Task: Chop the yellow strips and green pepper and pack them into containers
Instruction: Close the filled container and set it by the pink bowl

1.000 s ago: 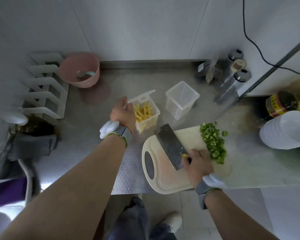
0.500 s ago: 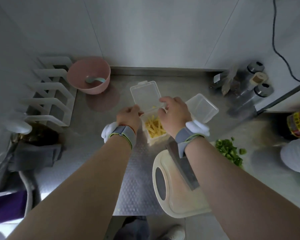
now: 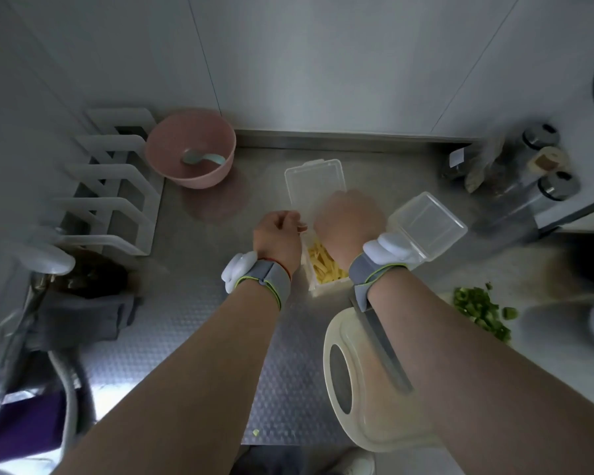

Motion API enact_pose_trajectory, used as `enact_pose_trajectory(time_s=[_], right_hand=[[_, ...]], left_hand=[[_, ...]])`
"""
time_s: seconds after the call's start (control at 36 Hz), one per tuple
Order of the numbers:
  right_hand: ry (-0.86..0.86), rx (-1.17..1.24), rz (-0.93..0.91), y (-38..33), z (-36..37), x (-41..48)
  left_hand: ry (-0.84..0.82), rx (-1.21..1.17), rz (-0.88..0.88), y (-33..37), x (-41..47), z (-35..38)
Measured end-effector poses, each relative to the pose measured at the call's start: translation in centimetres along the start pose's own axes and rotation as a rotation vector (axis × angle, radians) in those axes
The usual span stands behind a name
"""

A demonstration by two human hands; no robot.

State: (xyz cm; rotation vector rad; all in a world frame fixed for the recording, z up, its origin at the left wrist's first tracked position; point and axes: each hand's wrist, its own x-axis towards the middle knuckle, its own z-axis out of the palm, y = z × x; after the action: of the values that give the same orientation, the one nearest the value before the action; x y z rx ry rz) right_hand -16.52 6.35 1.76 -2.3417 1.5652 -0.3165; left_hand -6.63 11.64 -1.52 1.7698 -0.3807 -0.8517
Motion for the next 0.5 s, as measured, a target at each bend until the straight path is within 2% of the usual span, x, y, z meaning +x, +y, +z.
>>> enact_pose_trajectory(time_s=[0.14, 0.25, 0.39, 0.5], right_hand=[[-0.122, 0.034, 0.051, -0.7, -0.8, 1.4], [-0.151, 0.008, 0.113, -1.2, -1.2, 2.1], [-0.122, -0.016, 0.134, -1.7, -0.8, 2.1], [0.011, 0.155, 0.079, -1.4, -1.5, 1.1]], left_hand=[[0.014, 0.027, 0.044, 0.2, -0.2, 0.1], [0.013, 0.045, 0.064, 0.3, -0.3, 0.0], [0.005, 0.053, 0.059, 0.3, -0.4, 0.1], [0.004, 0.06, 0.036, 0.4, -0.3, -0.2]])
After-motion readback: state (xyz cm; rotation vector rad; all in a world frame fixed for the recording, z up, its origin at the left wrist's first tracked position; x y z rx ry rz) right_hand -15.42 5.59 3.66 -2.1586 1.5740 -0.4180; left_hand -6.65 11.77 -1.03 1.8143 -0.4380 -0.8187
